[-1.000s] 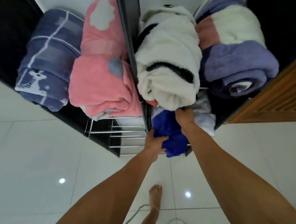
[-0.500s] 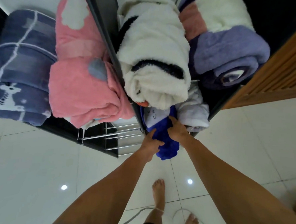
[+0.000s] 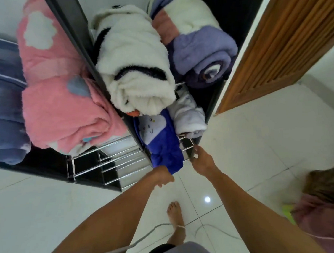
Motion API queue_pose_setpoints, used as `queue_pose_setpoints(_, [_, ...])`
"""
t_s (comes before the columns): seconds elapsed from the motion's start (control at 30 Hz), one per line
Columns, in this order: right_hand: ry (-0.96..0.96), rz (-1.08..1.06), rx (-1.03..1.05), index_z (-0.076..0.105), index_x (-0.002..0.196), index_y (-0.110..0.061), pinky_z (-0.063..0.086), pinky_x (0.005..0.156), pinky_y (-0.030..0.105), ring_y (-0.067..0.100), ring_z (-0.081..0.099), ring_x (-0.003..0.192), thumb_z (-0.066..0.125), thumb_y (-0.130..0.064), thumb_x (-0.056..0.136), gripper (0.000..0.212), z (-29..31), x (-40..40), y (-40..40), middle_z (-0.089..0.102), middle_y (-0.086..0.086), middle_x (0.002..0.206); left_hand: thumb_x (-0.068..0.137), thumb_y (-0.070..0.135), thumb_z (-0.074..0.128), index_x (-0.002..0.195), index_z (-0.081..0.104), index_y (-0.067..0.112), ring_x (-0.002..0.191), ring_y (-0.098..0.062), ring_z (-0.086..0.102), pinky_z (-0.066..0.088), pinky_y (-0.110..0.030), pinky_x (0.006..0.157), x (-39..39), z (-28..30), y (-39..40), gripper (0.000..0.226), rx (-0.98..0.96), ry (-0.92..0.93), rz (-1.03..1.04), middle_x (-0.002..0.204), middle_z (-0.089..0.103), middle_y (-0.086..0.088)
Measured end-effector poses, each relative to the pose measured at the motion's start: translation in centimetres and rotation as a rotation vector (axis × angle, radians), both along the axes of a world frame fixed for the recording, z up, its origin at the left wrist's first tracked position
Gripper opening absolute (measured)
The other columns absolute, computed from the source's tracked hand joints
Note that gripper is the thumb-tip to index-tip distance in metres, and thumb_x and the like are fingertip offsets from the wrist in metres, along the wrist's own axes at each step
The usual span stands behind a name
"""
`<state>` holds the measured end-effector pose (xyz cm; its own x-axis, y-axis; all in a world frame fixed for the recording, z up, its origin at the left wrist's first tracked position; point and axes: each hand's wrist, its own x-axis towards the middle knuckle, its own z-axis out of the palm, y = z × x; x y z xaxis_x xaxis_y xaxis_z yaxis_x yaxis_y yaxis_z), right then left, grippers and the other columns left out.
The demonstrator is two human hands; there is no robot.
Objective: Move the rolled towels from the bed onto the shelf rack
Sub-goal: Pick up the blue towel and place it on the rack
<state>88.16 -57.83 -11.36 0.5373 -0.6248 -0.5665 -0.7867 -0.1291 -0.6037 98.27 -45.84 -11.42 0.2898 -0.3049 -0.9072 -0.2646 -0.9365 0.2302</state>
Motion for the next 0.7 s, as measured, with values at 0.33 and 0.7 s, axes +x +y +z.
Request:
queue_pose_setpoints(0.33, [-0.06,-0.726,0.124,0.052,0.127,-0.008,0.05,0.083,0.031,0.026,0.064,0.098,0.056,-0.014,0.089,0.039,1.4,-27.3,5.8,0.066,0.014,0.109,0.091,0.026,0.056,0.123,0.059,0.002,0.109,-0.029,0.063,0.054,-0.034,0.078,-17.2,3.6,-7.3,0.04,-0.365,-0.063,-0.61,0.118,0.065,-0.015])
queue_pose_setpoints(0.7, [-0.248,-1.863,-0.011,0.059,0.091,-0.01,0.042,0.055,0.031,0.022,0.058,0.064,0.058,-0.009,0.083,0.008,5.0,-60.4,36.0,0.065,0.011,0.078,0.093,0.017,0.055,0.079,0.054,0.02,0.056,-0.01,0.049,0.03,-0.02,0.052,-53.3,7.0,3.3,0.014,-0.502,0.354,-1.11,0.071,0.053,0.001])
